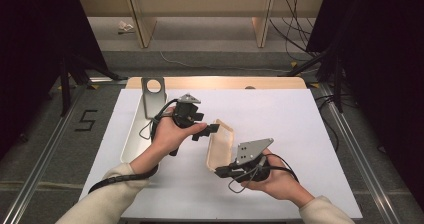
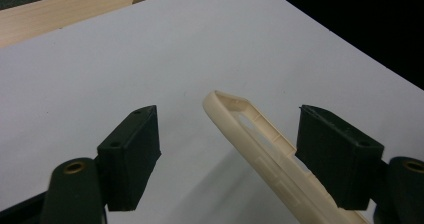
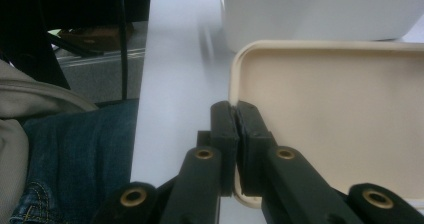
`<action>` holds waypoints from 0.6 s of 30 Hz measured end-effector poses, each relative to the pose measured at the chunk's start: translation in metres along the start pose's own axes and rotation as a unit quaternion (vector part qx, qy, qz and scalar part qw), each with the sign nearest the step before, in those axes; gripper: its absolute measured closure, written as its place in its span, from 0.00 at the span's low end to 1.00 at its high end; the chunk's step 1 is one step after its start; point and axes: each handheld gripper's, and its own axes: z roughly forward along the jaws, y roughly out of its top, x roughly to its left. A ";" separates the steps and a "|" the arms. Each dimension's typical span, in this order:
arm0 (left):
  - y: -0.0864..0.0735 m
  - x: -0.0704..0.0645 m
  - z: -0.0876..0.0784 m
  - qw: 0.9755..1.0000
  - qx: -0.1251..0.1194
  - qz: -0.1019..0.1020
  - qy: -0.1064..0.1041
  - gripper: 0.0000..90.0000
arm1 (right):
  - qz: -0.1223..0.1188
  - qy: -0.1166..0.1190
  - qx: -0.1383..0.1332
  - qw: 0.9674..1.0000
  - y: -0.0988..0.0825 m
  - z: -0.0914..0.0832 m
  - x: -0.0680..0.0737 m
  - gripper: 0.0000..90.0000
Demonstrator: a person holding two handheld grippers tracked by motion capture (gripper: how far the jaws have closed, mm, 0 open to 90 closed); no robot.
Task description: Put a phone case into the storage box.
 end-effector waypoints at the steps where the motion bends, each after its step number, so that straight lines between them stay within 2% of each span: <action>1: 0.001 0.000 0.001 1.000 0.003 -0.002 0.001 0.29 | -0.001 -0.001 0.001 1.000 0.000 0.000 0.000 0.98; 7: 0.004 0.001 0.008 1.000 0.021 -0.019 -0.002 0.40 | -0.004 -0.001 0.004 1.000 0.000 0.002 0.001 0.98; 14: 0.007 0.002 0.019 0.997 0.058 -0.049 -0.005 0.54 | -0.007 -0.001 0.007 1.000 0.000 0.002 0.001 0.98; 18: 0.008 0.003 0.022 0.996 0.066 -0.057 -0.007 0.62 | -0.009 -0.001 0.008 1.000 0.001 0.003 0.002 0.98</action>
